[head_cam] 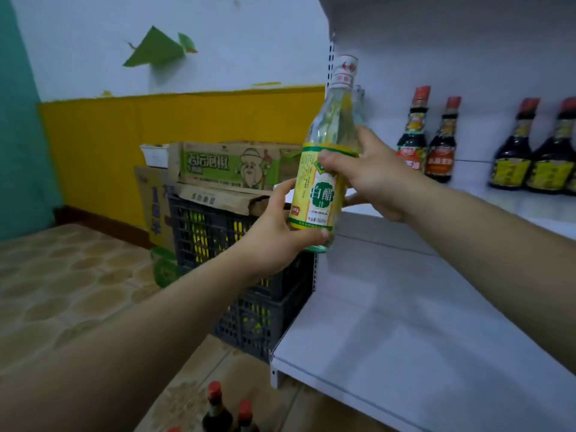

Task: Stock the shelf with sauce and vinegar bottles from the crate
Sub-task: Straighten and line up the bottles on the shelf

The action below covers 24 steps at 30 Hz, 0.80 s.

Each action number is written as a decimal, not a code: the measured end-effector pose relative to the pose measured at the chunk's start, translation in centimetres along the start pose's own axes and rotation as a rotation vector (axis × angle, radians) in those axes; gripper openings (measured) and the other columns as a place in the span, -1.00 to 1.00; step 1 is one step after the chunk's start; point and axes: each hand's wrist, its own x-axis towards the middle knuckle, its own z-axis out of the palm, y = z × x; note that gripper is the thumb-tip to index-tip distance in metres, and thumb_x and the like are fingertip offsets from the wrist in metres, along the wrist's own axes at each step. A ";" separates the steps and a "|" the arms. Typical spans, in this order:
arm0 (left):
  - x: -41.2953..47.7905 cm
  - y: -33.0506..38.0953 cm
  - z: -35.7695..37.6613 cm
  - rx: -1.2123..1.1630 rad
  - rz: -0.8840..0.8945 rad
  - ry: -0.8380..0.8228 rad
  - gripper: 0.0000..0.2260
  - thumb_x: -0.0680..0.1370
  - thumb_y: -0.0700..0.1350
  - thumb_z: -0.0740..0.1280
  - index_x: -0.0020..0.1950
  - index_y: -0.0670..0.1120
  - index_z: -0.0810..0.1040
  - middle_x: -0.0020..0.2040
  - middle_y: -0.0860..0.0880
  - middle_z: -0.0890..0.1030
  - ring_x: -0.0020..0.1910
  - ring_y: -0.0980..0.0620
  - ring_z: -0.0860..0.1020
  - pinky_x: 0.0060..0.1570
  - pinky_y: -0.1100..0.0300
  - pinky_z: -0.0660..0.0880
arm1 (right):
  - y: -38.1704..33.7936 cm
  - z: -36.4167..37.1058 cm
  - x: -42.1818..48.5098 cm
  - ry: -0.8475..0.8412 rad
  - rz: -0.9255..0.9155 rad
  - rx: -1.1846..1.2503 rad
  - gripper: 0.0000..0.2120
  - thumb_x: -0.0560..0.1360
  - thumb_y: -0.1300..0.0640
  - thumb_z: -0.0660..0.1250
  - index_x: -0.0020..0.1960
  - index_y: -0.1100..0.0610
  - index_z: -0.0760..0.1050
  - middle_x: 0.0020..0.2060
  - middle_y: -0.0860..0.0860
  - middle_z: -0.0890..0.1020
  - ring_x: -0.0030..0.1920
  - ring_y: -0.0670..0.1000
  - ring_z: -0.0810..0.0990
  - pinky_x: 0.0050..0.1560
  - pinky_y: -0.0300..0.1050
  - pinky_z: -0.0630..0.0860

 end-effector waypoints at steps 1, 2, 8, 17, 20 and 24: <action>1.3 0.1 0.6 0.002 -0.004 -0.016 -0.31 0.45 -0.24 0.44 0.38 0.15 0.11 -0.01 0.12 0.62 -0.12 0.22 0.63 -0.20 0.38 0.53 | 0.0 -1.0 0.5 0.021 0.003 -0.016 -0.58 0.51 0.10 0.39 0.29 -0.08 0.31 -0.03 -0.04 0.65 -0.22 -0.05 0.70 -0.41 -0.07 0.58; 2.7 0.2 1.1 0.007 -0.010 -0.040 -0.29 0.46 -0.23 0.43 0.41 0.14 0.08 0.00 0.11 0.62 -0.10 0.22 0.63 -0.17 0.37 0.54 | 0.1 -2.0 1.1 0.052 0.001 -0.029 -0.58 0.50 0.10 0.39 0.28 -0.09 0.32 -0.04 -0.05 0.65 -0.23 -0.06 0.70 -0.41 -0.07 0.58; 11.1 -2.5 -0.9 0.435 -0.089 -0.230 -0.25 0.44 0.31 0.19 0.53 0.16 -0.04 0.49 -0.01 0.27 0.43 0.01 0.30 0.38 0.09 0.22 | 2.5 -6.6 6.1 0.280 -0.016 -0.031 -0.54 0.47 0.15 0.42 0.19 -0.20 0.28 -0.03 -0.08 0.64 -0.13 -0.06 0.68 -0.36 -0.22 0.57; 18.8 -9.4 -4.0 1.152 -0.087 -0.157 -0.41 0.54 0.34 -0.04 0.51 0.14 0.13 0.54 -0.06 0.12 0.51 -0.07 0.05 0.44 -0.11 -0.03 | 6.6 -6.9 15.0 0.337 -0.019 -0.183 -0.52 0.45 0.19 0.44 0.20 -0.17 0.30 -0.13 -0.25 0.56 -0.14 -0.24 0.56 -0.25 -0.27 0.49; 18.9 -10.4 -3.9 1.023 0.001 -0.076 -0.43 0.54 0.30 0.04 0.49 0.08 0.24 0.50 -0.08 0.23 0.48 -0.09 0.12 0.43 0.01 0.04 | 7.7 -6.1 17.9 0.307 0.002 -0.200 -0.47 0.45 0.18 0.44 0.30 -0.09 0.30 -0.05 -0.17 0.59 -0.04 -0.09 0.61 -0.04 -0.08 0.58; 18.5 -11.0 -3.8 0.971 0.047 -0.012 -0.46 0.54 0.28 0.09 0.46 0.08 0.30 0.47 -0.08 0.27 0.44 -0.09 0.14 0.40 0.05 0.05 | 9.1 -4.7 21.1 0.286 0.051 -0.170 -0.32 0.47 0.16 0.42 0.48 -0.03 0.16 0.15 -0.03 0.59 0.11 0.05 0.60 0.09 0.04 0.57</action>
